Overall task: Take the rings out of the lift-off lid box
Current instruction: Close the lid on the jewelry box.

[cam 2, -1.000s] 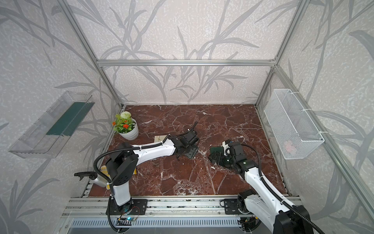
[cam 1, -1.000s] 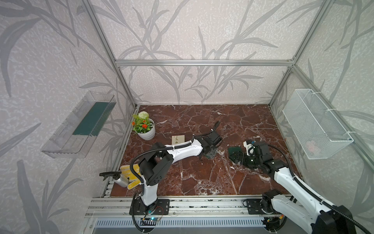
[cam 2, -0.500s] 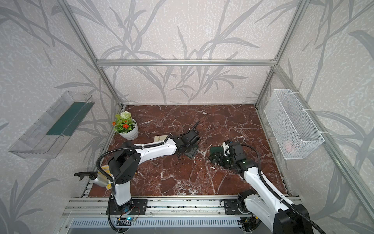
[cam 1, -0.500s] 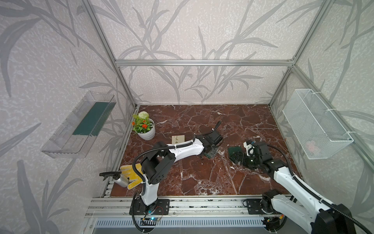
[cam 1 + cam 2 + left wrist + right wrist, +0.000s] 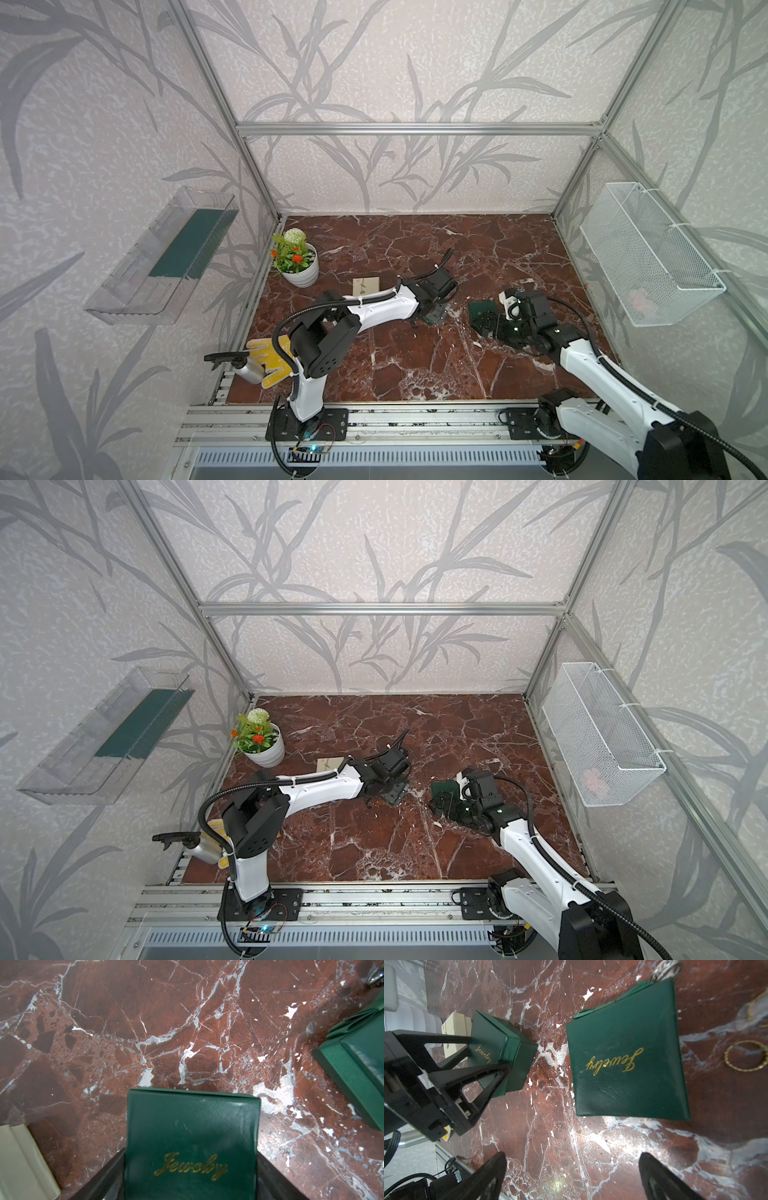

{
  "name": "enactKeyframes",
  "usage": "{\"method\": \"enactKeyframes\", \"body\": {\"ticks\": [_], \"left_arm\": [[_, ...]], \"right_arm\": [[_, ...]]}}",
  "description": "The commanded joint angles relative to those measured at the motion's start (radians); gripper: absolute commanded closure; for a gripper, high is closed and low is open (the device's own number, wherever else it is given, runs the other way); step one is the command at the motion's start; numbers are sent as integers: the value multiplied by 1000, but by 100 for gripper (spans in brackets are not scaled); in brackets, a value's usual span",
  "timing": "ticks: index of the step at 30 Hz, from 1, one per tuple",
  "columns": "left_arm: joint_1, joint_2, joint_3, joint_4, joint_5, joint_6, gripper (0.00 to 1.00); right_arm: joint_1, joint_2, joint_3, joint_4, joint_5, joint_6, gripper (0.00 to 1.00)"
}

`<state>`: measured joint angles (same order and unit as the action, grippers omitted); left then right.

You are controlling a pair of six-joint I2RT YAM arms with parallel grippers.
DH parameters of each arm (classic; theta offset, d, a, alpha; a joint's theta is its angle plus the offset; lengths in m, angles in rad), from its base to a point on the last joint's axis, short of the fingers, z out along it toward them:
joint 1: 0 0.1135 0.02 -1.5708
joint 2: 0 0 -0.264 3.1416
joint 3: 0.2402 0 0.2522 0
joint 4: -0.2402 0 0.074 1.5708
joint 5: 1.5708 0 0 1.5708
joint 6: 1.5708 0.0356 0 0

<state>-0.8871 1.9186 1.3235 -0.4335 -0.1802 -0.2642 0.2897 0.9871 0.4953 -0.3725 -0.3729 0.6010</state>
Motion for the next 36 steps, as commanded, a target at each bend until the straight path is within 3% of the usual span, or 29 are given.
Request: {"method": "enactKeyframes", "body": {"ticks": [1, 16, 29, 34, 36], "left_arm": [[-3, 3, -29, -23, 5, -4, 16], [-4, -73, -58, 17, 42, -24, 7], [-1, -114, -23, 14, -6, -52, 1], [10, -138, -38, 18, -46, -56, 3], [21, -136, -50, 24, -46, -66, 11]], "right_arm": [[4, 7, 32, -23, 7, -3, 1], [6, 2, 55, -47, -7, -21, 1], [6, -8, 56, -74, -8, -27, 1], [6, -12, 58, -85, -5, -26, 1], [6, -13, 58, -89, -3, -24, 1]]}}
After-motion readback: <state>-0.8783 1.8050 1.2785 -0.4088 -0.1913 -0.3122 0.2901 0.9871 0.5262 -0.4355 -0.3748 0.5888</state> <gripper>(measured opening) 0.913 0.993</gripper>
